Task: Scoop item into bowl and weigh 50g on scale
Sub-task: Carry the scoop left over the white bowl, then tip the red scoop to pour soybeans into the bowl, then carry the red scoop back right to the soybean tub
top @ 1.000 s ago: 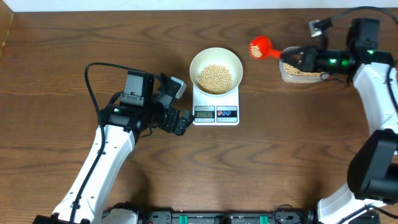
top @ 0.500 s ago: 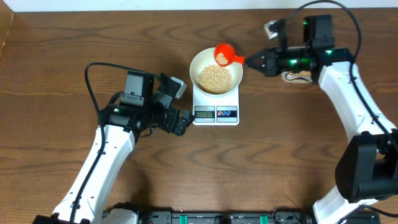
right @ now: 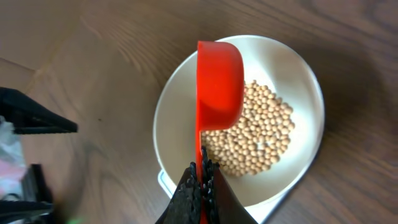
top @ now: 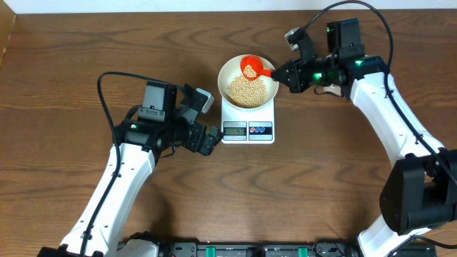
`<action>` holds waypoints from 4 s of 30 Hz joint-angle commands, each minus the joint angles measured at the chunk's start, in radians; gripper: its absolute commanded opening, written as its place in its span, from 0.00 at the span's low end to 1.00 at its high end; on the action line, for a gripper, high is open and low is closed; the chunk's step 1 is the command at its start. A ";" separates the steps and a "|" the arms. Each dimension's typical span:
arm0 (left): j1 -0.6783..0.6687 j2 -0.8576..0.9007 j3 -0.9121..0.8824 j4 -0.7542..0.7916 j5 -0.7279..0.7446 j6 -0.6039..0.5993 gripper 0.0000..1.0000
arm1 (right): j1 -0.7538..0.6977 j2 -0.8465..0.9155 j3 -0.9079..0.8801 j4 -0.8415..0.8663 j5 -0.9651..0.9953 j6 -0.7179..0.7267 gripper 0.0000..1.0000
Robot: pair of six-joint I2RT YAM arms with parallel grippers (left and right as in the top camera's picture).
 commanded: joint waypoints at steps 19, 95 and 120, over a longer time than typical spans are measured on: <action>-0.001 -0.008 0.019 0.000 -0.003 0.006 0.99 | 0.105 -0.033 -0.005 0.019 0.286 -0.156 0.01; -0.001 -0.008 0.019 0.000 -0.003 0.006 0.99 | 0.029 -0.042 0.025 0.011 0.031 -0.002 0.01; -0.001 -0.008 0.019 0.000 -0.003 0.006 0.99 | -0.498 -0.042 0.067 -0.200 -0.164 0.085 0.01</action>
